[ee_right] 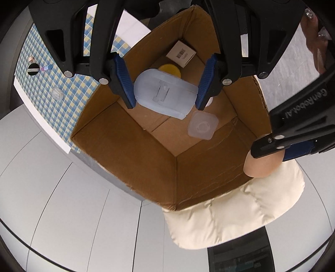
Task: Organize objects
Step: 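Lower the sponge into the box with the left gripper while the right lowers the grey case, then open both grippers and withdraw them from the cardboard box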
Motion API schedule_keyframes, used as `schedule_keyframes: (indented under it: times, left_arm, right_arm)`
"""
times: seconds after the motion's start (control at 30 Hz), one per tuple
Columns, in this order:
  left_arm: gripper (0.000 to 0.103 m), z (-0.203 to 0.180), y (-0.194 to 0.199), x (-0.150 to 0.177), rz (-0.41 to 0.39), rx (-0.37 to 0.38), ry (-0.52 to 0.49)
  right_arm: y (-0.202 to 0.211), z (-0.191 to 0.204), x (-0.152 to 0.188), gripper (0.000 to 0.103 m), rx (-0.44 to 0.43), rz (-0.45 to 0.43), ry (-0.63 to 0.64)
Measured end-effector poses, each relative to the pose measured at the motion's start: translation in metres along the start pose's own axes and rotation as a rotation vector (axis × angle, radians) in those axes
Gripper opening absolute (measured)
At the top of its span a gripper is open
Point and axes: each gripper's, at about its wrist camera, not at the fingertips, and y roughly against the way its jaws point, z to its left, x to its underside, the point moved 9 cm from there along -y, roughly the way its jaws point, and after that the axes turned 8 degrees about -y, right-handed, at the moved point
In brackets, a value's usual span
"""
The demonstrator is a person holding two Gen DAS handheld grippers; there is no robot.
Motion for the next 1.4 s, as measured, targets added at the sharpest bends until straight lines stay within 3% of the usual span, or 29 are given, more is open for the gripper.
schedule_keyframes:
  times: [0.03, 0.1, 0.13, 0.37, 0.97, 1.4]
  left_arm:
    - [0.068, 0.002, 0.002, -0.001, -0.006, -0.008, 0.012]
    - [0.100, 0.007, 0.006, -0.003, -0.009, -0.040, 0.019]
    - [0.103, 0.008, 0.008, -0.004, -0.012, -0.047, 0.014]
    - [0.102, 0.007, 0.021, -0.004, -0.023, -0.064, -0.019]
    - [0.102, 0.012, 0.047, -0.004, -0.038, -0.051, -0.003]
    - [0.102, 0.014, 0.097, 0.016, -0.067, -0.045, 0.009]
  right_arm:
    - [0.001, -0.002, -0.001, 0.066, 0.002, -0.006, -0.005]
    - [0.005, -0.007, -0.005, 0.090, 0.025, -0.017, -0.013]
    - [0.009, -0.009, -0.008, 0.091, 0.030, -0.037, -0.014]
    - [0.031, -0.022, -0.016, 0.092, 0.010, -0.081, -0.054]
    - [0.043, -0.025, -0.011, 0.092, -0.005, -0.072, -0.084]
    - [0.084, -0.025, 0.010, 0.092, -0.010, -0.076, -0.094]
